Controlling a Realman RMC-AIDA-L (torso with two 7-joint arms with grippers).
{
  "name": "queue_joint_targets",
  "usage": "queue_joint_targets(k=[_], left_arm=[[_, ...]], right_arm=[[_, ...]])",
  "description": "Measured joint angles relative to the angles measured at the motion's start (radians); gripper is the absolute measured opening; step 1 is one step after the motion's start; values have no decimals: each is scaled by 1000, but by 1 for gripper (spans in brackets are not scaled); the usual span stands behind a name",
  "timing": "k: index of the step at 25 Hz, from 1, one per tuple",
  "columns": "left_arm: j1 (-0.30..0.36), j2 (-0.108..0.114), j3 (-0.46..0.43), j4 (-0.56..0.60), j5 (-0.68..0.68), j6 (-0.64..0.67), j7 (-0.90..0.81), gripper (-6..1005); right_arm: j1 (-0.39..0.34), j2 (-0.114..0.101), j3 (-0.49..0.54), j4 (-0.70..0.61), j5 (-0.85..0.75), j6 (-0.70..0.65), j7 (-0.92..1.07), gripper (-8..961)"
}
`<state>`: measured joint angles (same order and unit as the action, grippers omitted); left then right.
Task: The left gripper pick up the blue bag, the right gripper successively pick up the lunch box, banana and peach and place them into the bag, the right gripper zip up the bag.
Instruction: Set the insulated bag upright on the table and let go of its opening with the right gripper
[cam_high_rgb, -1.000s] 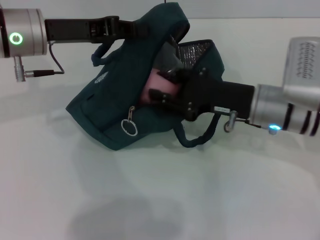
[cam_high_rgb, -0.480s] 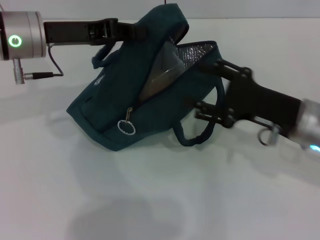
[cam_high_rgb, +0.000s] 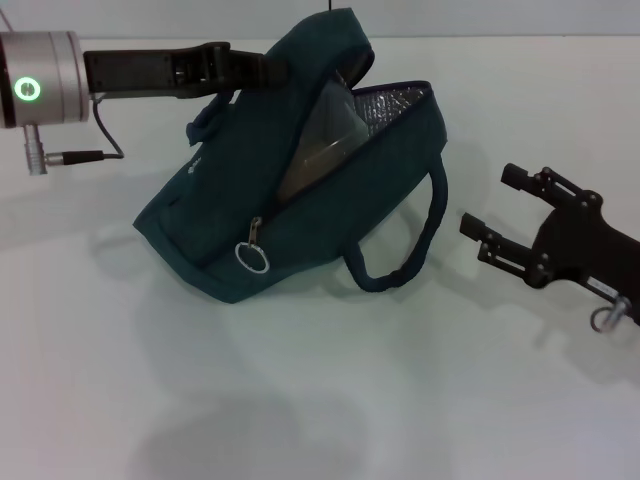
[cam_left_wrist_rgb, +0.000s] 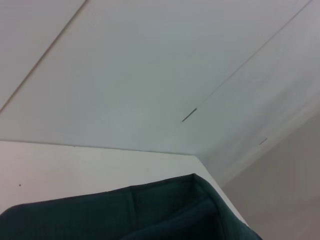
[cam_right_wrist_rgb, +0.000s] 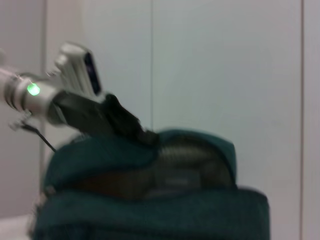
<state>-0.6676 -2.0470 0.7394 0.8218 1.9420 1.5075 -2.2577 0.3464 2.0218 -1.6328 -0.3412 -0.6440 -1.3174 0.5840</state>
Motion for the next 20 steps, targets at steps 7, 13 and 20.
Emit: queue_joint_targets(k=[7,13,20], left_arm=[[-1,0,0,-12,0,-1,5,55],[-1,-3,0,-12,0,-1,7,55],[49,8,0,-12,-22,9,9,55]], right_arm=[[135,6,-65,4,-2,221,67,762],[228,6,-149,-8,30,434,174,760],[129,6,-67,-16,304,360,25,760]])
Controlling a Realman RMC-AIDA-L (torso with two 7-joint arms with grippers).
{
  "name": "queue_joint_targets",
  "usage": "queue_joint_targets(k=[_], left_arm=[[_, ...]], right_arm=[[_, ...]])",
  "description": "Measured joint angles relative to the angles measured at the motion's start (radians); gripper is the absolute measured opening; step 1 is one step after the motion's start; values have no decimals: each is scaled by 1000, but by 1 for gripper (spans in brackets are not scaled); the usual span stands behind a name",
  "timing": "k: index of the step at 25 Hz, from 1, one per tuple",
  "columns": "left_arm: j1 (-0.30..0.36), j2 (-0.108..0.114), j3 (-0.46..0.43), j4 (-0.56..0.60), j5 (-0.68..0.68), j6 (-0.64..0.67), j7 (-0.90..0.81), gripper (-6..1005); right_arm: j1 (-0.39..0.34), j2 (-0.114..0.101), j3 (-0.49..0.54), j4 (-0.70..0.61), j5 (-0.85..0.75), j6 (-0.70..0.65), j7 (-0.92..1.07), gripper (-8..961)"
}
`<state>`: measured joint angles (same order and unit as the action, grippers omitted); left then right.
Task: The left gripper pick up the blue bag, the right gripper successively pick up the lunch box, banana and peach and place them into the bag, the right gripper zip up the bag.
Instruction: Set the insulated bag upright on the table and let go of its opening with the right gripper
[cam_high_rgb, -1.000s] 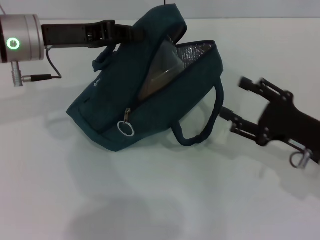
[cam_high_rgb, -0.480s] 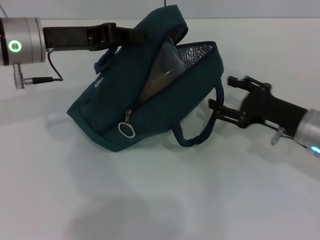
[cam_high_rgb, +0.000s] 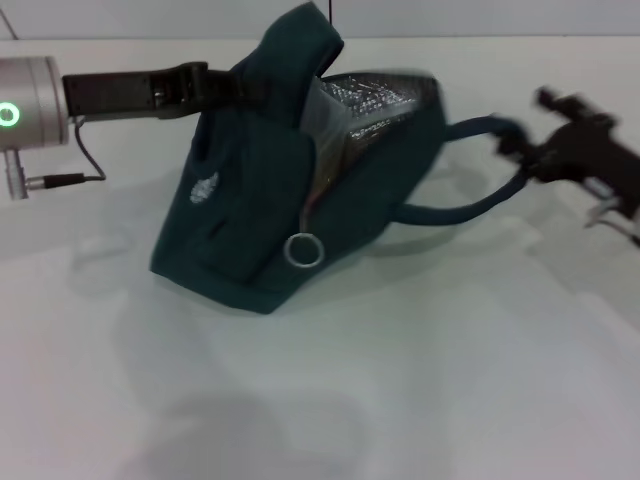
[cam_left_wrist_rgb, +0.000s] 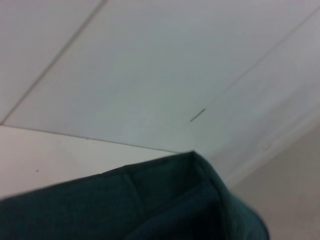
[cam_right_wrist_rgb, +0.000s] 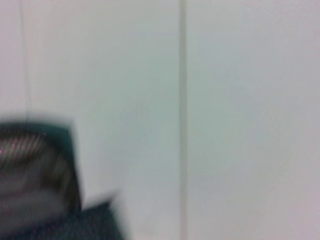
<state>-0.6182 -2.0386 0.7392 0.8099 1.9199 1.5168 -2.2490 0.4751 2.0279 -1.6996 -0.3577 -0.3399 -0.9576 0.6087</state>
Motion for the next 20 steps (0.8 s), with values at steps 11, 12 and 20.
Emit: queue_joint_targets(k=[11,12,20], left_arm=[[62,-4,0,-39,-12,52,18,54],[63,-6,0,-51,-16,56,25,54],[90,7,-11,-153,-30,48,107,54]], right_arm=[[-168,-14,2,-69,143,-523,-212,761],[-167,-15,2,-73,132,-557,-211,761],[-174,-44,19,-214,86,-717,-170,760]])
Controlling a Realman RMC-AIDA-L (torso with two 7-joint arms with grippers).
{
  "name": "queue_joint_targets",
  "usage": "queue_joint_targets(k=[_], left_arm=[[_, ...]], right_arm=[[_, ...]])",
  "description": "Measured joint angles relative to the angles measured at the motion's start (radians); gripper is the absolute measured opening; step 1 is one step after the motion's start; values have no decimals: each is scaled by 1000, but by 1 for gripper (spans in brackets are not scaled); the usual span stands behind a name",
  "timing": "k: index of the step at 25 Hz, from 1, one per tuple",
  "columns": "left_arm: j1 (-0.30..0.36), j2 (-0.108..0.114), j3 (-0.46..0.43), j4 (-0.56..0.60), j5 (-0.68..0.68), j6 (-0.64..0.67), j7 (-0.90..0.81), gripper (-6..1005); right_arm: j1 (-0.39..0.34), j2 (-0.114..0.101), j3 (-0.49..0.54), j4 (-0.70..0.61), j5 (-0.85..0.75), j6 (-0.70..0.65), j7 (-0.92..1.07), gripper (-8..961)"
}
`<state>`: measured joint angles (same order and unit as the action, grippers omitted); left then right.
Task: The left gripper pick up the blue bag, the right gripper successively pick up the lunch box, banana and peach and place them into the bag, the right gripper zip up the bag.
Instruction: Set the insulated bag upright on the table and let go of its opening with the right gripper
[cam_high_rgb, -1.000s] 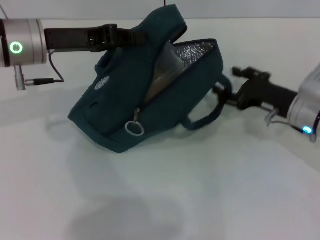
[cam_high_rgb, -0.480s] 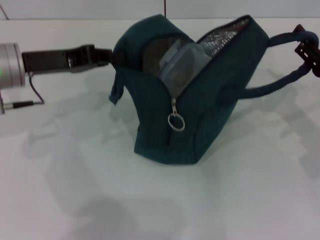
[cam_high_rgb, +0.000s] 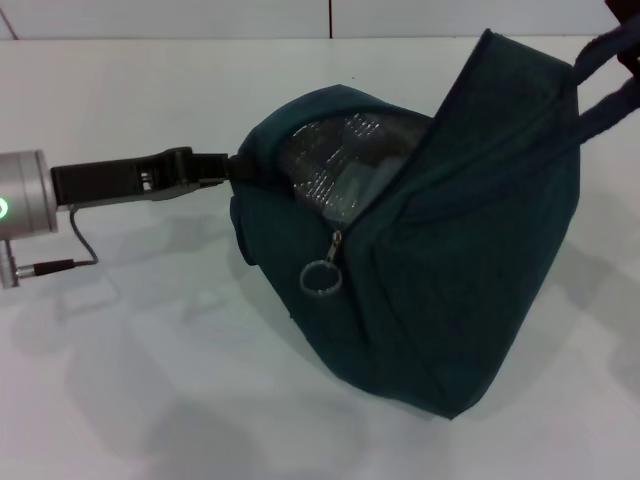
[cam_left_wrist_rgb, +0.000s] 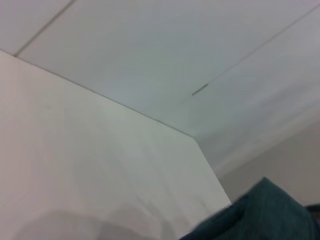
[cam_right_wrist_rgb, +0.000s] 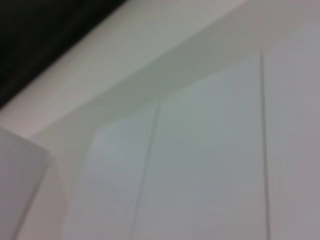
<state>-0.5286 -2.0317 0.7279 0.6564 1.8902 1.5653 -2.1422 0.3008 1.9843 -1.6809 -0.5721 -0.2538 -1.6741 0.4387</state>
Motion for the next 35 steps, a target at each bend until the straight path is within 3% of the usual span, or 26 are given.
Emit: queue_joint_targets(k=[3,11,18,24,29,35], left_arm=[[6,-2,-12,-6,0,-1,19,55],[-20,-32,-11,-32,7,-33,79,55],[-21,-33,-13,-52,-12,-33,107,55],[-15,-25,-13,-49,-98,7,133,55],[-8,-25,-12,-52,-101,9,140,55],[-2,-31,-11,-64,-97,1,152,55]], right_arm=[[0,-7,26,-49,-43,23,42,760],[-8,1,67,-50,-92,141,53,760],[0,2,63,-38,-100,211,53,757],[47,23,59,11,-149,324,55,754],[58,17,61,-8,-152,342,112,754],[111,15,61,97,-262,427,249,755]])
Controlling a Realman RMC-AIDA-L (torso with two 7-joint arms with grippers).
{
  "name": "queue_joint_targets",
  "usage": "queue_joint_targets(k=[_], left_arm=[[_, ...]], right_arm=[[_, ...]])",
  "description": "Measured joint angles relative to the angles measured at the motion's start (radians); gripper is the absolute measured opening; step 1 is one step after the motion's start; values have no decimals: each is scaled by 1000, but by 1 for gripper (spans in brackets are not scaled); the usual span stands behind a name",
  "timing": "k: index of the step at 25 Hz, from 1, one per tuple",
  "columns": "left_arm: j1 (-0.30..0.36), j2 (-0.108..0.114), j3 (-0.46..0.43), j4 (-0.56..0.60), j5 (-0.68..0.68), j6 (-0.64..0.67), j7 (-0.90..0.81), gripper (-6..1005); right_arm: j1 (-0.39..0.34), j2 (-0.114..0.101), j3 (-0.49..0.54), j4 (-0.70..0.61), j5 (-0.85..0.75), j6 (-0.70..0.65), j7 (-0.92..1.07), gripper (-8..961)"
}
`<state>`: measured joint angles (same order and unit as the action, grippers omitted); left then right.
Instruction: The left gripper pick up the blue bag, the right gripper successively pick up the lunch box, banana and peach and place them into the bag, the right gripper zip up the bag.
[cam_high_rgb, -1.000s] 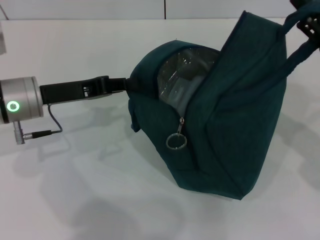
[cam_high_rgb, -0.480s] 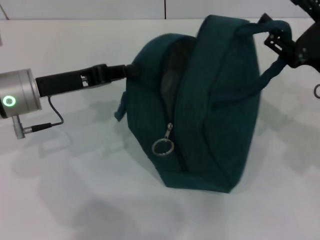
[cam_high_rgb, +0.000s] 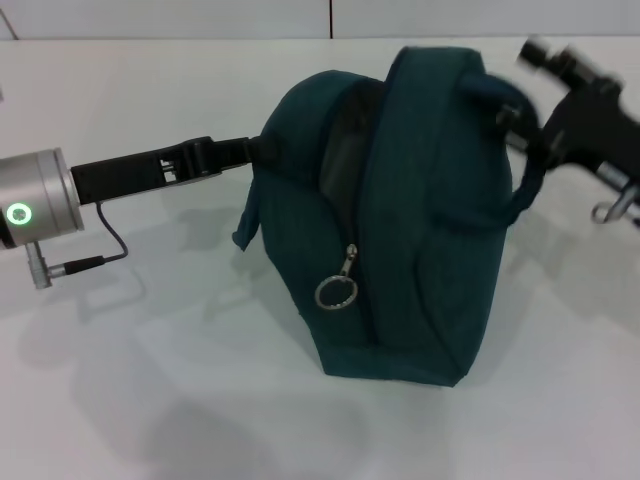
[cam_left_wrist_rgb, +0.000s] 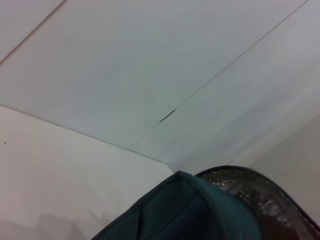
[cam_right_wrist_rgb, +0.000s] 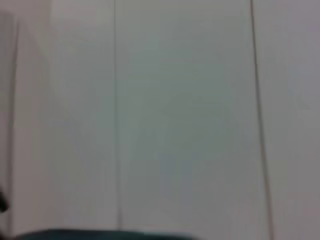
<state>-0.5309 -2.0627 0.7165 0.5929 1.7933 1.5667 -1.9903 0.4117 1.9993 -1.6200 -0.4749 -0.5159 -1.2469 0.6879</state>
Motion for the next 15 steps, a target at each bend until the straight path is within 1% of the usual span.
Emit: queue_joint_targets(k=[3,6,7,9,11,13,15], left_arm=[[3,-3,-3,-5,0,-1,8,55],[6,-3,-5,-14,-5,-2,15,55],[6,-4,-5,-14,-6,-2,16,55],[6,-4,-5,-14,-9,-3,16,55],[7,-8,-5,-15,-20,-2,17,55],[7,-13,-5,-15,-32,1,18,55],[7,-15,-5,-15,-38,3,19,55]], right_arm=[[-7,-4,2,16,-85,-27,96,755],[-49,-10,5,11,-111,-138,121,755],[-65,-20,6,7,-111,-186,140,755],[-77,-36,14,8,-108,-238,174,754],[-84,-48,50,29,-109,-304,187,754],[-85,-49,85,52,-114,-373,173,754],[-81,-50,95,60,-134,-456,162,754]])
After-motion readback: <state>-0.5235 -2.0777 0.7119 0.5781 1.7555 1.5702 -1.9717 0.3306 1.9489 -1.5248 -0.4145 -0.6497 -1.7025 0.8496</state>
